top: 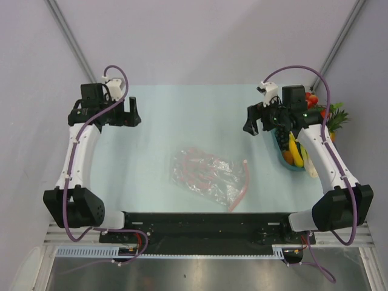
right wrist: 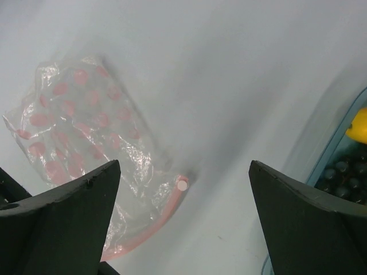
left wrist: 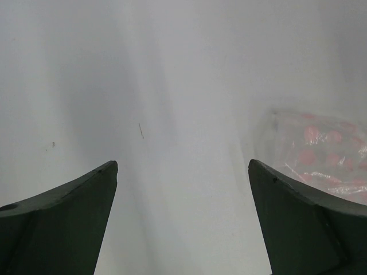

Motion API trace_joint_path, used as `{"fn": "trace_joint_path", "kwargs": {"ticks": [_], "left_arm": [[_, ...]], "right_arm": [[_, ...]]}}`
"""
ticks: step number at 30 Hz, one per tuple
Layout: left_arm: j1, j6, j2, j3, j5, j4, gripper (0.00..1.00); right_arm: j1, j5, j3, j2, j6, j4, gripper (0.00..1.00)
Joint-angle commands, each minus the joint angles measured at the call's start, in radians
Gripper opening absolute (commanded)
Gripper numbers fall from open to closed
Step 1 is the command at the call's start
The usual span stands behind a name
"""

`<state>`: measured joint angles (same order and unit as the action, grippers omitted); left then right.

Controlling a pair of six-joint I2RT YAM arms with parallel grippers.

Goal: Place the food in the zip-top bag and seal the zipper
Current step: Pick up the zipper food storage bag at the center of the board.

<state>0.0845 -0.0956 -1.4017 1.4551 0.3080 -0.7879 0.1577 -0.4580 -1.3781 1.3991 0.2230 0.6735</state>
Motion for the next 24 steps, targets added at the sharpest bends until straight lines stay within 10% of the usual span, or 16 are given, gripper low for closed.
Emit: {"fn": "trace_joint_path", "kwargs": {"ticks": [1,10,24], "left_arm": [[-0.072,-0.097,0.082,-0.05,0.013,0.049,1.0],[-0.4,-0.493,0.159,-0.208,0.162,0.116,1.0],[-0.914,-0.93,-0.221,-0.099,0.23,0.182,1.0]], "right_arm": [[-0.001,0.016,0.082,-0.06,0.018,0.067,1.0],[-0.11,-0.019,0.22,-0.163,-0.099,0.07,1.0],[-0.29,-0.12,0.251,-0.204,-0.191,0.162,1.0]]}}
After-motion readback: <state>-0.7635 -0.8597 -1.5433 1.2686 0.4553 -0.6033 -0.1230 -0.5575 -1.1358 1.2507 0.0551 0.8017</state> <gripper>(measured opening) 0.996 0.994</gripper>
